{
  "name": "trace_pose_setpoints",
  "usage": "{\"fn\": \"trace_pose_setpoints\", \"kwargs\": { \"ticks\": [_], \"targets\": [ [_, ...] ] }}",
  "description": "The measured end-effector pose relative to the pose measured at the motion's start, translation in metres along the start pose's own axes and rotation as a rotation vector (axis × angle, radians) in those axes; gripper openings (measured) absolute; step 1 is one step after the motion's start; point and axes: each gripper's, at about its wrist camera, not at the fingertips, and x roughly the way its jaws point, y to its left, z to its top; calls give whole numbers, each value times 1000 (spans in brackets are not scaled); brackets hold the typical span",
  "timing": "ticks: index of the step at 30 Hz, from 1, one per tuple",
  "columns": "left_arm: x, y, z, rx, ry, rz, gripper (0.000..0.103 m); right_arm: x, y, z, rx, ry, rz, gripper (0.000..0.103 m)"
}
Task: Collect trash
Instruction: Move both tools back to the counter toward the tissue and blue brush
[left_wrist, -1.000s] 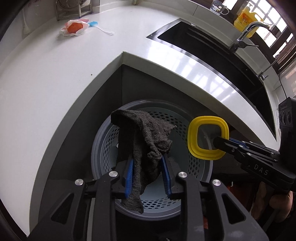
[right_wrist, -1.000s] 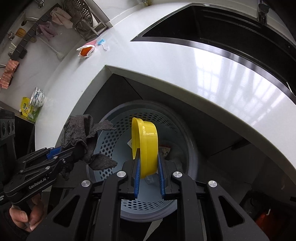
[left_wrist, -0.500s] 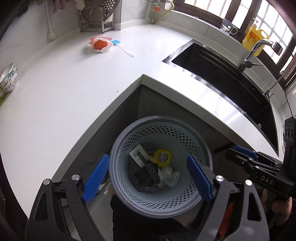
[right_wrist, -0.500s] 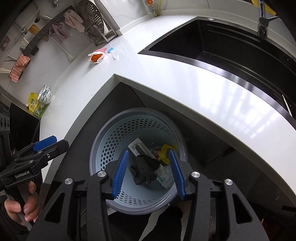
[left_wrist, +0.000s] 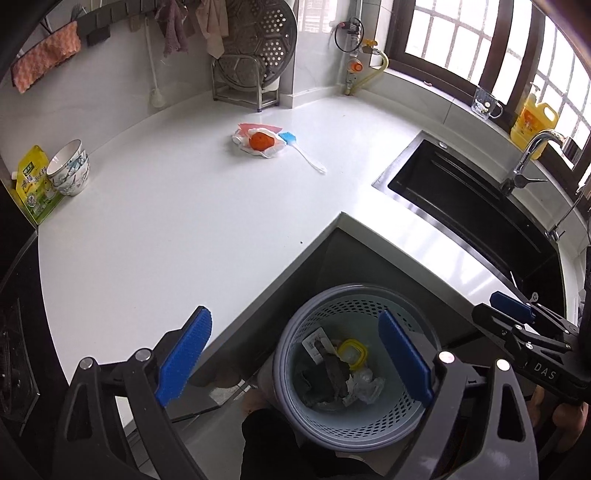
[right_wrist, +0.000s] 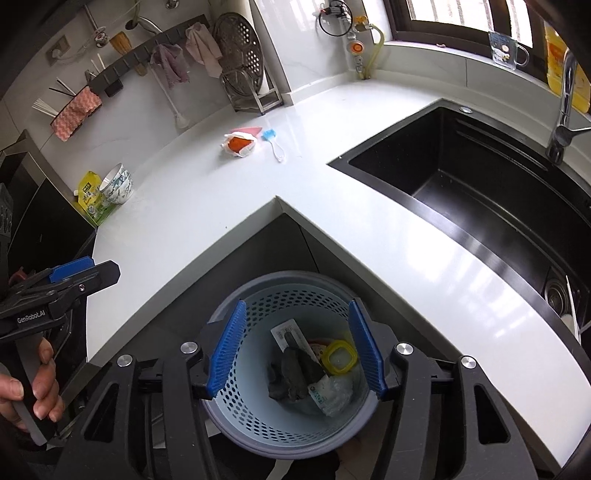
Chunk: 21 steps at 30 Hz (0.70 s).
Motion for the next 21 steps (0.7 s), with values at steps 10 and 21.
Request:
{"fn": "trace_pose_setpoints", "kwargs": {
  "ticks": [10, 21],
  "targets": [
    [23, 51, 52, 9, -24, 34, 91, 44, 31, 57, -26, -14, -11, 57],
    [100, 107, 136, 25, -32, -9, 93, 131, 45, 138, 36, -21, -72, 57]
  ]
}}
